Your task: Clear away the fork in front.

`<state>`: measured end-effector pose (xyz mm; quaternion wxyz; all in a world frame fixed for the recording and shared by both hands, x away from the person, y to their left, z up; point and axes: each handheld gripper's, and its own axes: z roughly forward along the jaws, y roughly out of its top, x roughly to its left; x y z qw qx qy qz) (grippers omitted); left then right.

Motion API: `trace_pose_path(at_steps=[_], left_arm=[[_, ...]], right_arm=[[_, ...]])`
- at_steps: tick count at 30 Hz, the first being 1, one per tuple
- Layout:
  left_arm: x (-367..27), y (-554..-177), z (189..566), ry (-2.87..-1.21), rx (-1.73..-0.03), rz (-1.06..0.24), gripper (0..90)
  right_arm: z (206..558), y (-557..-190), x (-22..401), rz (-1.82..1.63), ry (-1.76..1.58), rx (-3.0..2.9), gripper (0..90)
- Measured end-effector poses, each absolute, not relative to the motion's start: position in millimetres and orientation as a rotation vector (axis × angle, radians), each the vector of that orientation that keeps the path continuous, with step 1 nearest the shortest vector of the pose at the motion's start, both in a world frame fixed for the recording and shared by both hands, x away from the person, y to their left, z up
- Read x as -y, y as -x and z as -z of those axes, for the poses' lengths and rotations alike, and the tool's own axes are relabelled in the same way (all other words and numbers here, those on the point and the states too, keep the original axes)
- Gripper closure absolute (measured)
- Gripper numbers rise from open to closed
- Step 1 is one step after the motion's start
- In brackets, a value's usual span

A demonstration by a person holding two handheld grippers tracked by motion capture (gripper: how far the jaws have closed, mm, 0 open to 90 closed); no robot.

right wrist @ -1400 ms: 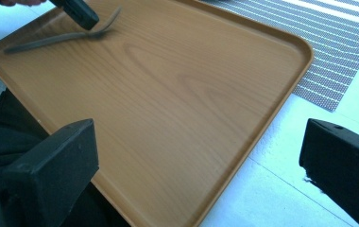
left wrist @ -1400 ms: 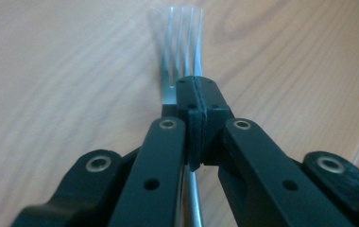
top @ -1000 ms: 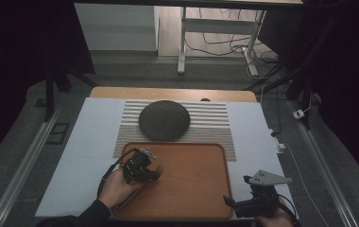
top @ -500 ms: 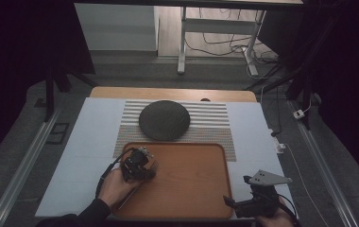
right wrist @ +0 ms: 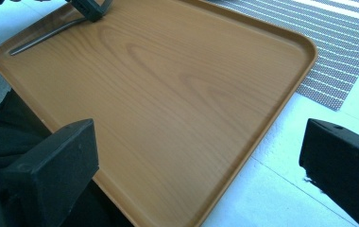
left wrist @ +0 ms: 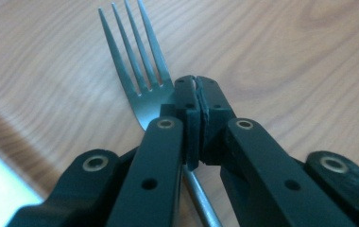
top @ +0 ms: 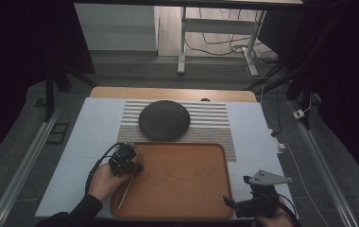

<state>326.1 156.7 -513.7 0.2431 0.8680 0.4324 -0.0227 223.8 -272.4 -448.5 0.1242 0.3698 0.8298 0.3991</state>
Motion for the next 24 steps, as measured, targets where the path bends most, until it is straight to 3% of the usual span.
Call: trace_pose_path(at_steps=[13,19,24], left_arm=[[-171,-330,515,-2.31,-1.247,0.113,83.2],[-175,-327,510,-2.283,-1.237,0.059,72.4],[-177,-322,503,-2.274,-1.169,-0.003,54.6]], right_arm=[[449,-224,272,-1.16,-1.081,-2.419,0.0],[449,-224,272,-1.163,-1.085,-2.421,0.0],[448,-224,272,-1.165,-1.082,-2.419,0.0]])
